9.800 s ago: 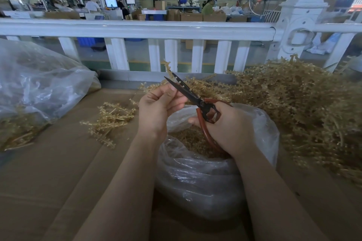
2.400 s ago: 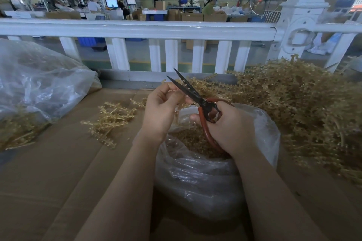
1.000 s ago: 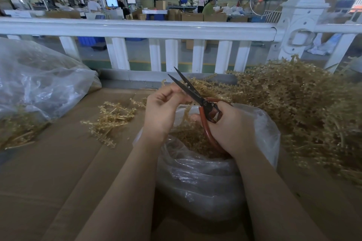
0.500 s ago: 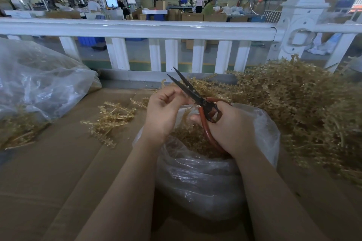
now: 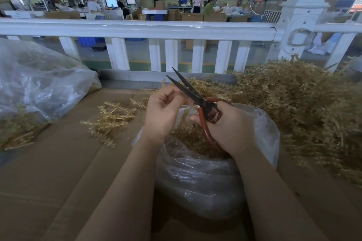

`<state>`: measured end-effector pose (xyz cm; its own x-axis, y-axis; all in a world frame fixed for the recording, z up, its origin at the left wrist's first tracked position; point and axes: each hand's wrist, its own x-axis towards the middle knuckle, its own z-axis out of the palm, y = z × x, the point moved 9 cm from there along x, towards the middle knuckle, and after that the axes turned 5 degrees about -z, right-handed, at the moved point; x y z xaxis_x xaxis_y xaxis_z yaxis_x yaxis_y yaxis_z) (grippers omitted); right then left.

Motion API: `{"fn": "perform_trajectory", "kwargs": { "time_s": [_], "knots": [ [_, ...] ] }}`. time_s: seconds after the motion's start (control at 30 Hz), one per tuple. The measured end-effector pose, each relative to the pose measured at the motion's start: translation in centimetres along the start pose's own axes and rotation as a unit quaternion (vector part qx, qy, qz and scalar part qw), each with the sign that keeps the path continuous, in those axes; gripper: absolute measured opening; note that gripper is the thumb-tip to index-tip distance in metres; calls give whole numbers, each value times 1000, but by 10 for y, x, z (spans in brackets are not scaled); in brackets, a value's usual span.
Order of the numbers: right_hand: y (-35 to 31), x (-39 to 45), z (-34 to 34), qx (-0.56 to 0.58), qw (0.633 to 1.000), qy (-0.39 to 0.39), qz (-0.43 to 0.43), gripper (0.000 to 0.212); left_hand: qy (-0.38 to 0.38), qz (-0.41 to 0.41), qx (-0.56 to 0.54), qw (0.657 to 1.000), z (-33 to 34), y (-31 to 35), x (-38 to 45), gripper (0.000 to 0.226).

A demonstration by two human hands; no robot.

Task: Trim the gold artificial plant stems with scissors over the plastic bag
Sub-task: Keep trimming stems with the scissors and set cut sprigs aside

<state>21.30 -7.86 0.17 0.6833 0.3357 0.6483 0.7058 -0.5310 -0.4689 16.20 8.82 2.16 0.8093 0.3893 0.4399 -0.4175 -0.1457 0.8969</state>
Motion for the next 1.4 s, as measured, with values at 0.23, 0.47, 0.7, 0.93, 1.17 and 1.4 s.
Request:
{"fn": "perform_trajectory", "kwargs": {
  "time_s": [0.23,0.47,0.7,0.93,1.17,1.4],
  "knots": [
    [0,0,0,7,1000,-11,11,52,23,-17,3,1000,-5,-5,1,20],
    [13,1,5,93,992,-26,84,47,10,-59,15,998,-1,-11,0,17],
    [19,4,9,177,977,-22,119,19,-30,-55,51,997,11,-9,-3,19],
    [13,3,15,331,933,-42,132,10,-57,-104,28,993,15,-14,-4,13],
    [17,4,3,473,868,21,150,11,-37,-228,118,966,3,-39,-9,54],
    [18,4,-4,481,863,48,144,9,-189,-239,3,952,25,-44,-14,37]
  ]
}}
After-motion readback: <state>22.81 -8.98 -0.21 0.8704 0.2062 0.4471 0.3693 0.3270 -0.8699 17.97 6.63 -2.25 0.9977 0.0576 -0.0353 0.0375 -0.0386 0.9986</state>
